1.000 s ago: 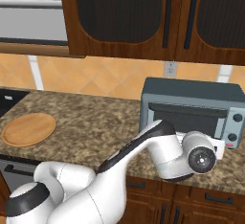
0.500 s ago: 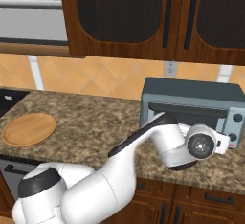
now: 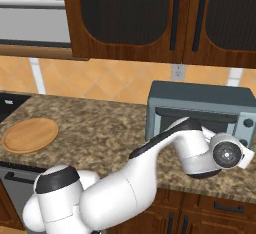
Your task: Pick up the kebab skewer and baguette bread, and place them inside the toaster oven. Close the toaster oven door and start by setting the timer.
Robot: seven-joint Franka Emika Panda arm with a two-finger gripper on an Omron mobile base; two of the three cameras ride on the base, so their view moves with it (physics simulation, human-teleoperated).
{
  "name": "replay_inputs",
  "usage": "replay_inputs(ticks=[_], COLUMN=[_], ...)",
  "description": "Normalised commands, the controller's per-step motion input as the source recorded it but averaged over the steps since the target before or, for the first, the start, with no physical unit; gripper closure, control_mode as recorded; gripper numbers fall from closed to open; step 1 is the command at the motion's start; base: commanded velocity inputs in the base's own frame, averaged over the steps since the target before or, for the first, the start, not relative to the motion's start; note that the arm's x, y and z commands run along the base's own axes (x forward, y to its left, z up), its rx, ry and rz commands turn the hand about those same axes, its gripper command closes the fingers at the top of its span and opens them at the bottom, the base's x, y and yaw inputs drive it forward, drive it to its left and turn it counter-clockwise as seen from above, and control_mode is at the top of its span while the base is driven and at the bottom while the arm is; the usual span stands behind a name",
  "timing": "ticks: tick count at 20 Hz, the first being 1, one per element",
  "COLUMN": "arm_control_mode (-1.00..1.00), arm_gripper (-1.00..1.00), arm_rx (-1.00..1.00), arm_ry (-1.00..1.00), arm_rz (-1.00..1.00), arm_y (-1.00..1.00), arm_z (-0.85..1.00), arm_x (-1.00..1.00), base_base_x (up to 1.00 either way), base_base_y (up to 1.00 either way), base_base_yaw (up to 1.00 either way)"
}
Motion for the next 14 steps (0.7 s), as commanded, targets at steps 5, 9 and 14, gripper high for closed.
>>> replay_inputs(ticks=[5, 9, 14], arm_control_mode=[-1.00, -1.00, -1.00], arm_gripper=[-1.00, -1.00, -1.00], arm_rx=[0.27, 0.34, 0.31], arm_ry=[-0.01, -0.02, -0.02], arm_rz=[-0.09, -0.11, -0.11], arm_y=[-0.11, -0.01, -0.15], arm_z=[-0.22, -0.45, -0.19], arm_x=[0.21, 0.36, 0.21], base_base_x=[0.00, 0.00, 0.00], base_base_y=[0.00, 0.00, 0.00], base_base_yaw=[0.00, 0.00, 0.00])
